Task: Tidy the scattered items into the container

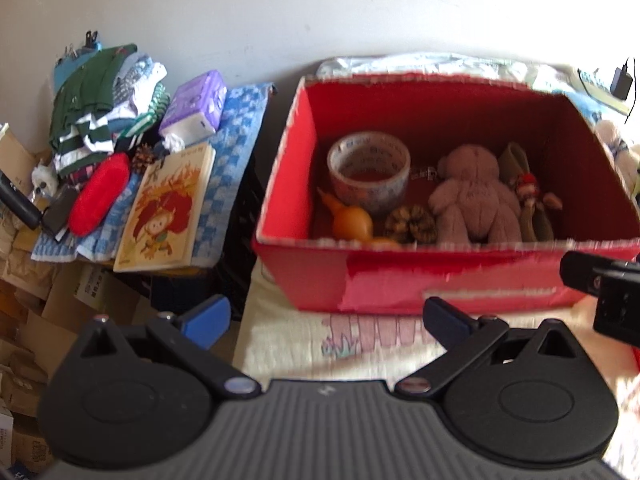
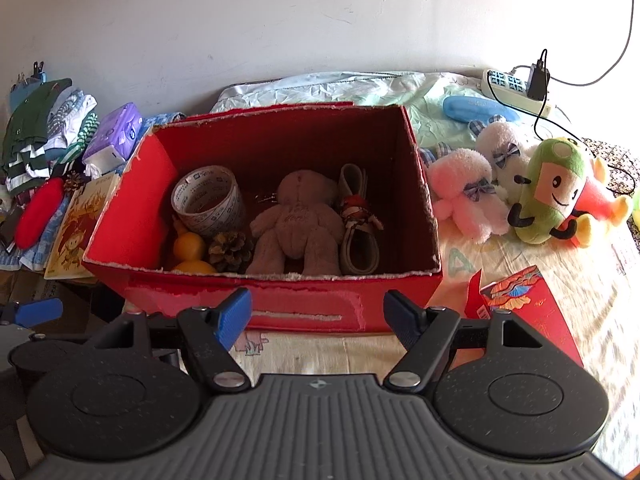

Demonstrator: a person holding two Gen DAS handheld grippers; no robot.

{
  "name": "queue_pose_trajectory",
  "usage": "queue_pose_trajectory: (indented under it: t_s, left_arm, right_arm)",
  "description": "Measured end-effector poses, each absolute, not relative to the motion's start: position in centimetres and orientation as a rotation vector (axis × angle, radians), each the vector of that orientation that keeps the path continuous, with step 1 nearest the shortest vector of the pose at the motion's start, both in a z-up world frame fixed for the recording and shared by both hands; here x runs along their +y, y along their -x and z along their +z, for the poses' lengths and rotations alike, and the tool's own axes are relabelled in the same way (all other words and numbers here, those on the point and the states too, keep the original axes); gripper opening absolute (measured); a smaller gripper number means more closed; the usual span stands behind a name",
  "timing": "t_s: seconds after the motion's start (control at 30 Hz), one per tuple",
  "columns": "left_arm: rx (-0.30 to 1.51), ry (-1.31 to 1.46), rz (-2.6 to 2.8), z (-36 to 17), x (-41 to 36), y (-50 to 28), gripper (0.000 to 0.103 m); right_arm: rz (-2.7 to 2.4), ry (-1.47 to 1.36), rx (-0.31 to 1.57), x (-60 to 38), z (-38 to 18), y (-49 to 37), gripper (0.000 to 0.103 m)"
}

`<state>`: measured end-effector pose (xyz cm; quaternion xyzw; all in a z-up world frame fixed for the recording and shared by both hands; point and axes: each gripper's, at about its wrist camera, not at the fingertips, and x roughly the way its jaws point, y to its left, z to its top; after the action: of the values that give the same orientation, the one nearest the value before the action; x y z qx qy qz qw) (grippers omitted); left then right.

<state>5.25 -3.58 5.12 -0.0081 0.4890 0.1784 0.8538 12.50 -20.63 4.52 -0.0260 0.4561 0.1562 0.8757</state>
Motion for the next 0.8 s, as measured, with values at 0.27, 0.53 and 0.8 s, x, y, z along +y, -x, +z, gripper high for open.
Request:
queue_pose_trajectory:
  t_s: [0.27,0.53,0.8]
  left_arm:
    - [1.135,0.019,0.401,1.3,-3.4,-2.9,0.103]
    - [1.149,0.047,0.411,0.8,-3.0,-2.5,0.103]
    - [1.14,0.052,0.403,1.3,-3.3,-3.0,0.103]
  right_arm:
    - [0.292,0.129,1.047,-20.3,0.4,-10.4,0.076]
    - [0.305,0.18,1.078,-19.5,-0.4,-9.4,0.076]
    - [0.307,0.165,1.071,-19.6,0.0,-10.0,0.076]
